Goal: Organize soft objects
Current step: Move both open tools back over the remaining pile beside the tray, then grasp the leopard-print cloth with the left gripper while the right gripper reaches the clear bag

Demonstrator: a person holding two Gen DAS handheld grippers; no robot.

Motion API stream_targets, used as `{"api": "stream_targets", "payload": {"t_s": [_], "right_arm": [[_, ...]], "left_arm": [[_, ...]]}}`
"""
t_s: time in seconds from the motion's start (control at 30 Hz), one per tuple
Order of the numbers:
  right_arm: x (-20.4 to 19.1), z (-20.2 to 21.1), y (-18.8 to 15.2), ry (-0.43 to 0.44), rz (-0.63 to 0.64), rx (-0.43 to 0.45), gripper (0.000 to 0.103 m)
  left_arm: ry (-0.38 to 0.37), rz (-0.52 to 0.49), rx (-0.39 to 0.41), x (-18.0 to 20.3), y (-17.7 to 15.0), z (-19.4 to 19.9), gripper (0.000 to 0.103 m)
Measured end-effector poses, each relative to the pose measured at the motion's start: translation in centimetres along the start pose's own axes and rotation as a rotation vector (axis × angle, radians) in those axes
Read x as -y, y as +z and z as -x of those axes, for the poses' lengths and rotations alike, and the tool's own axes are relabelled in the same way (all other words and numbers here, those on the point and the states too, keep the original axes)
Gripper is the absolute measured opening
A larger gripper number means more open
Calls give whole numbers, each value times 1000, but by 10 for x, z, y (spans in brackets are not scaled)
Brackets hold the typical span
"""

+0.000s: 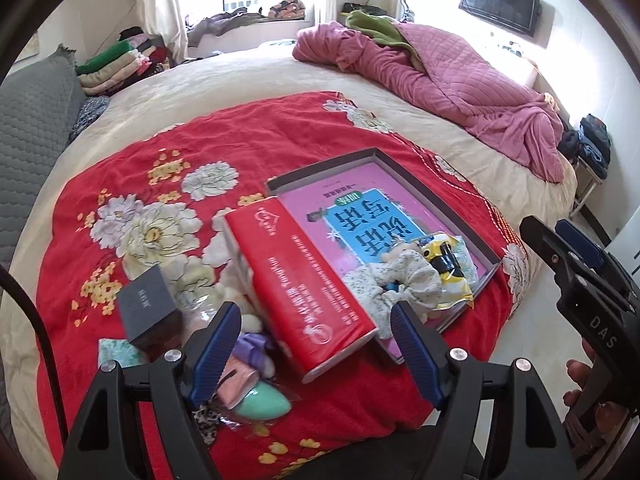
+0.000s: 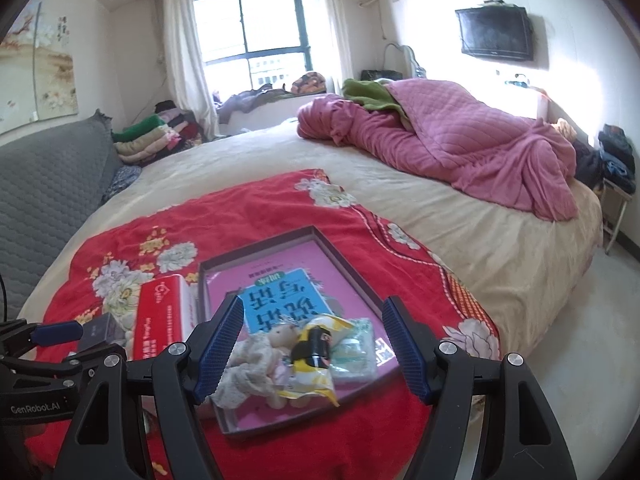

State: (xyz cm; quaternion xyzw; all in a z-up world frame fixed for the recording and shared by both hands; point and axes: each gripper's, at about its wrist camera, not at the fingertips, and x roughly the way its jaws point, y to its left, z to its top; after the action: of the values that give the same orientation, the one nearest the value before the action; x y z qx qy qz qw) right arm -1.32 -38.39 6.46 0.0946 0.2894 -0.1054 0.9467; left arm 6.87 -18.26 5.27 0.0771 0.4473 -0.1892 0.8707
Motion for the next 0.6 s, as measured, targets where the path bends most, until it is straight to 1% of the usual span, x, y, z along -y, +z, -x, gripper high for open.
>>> {"api": "stream_targets", "payload": {"t_s": [0.2, 0.37, 0.47, 0.6], "right_arm": [[-23, 10, 2, 30, 54, 4, 73], [-42, 17, 4, 60, 102, 9, 73], [-59, 21, 4, 82, 144, 8, 73], [-82, 25, 3, 121, 182, 7, 73]], "left_arm": [[9, 52, 14, -30, -8, 16, 77], [69, 124, 27, -73, -17, 33, 77], [120, 175, 35, -108, -25, 45, 77], [158, 235, 32, -142, -37, 54, 77]]}}
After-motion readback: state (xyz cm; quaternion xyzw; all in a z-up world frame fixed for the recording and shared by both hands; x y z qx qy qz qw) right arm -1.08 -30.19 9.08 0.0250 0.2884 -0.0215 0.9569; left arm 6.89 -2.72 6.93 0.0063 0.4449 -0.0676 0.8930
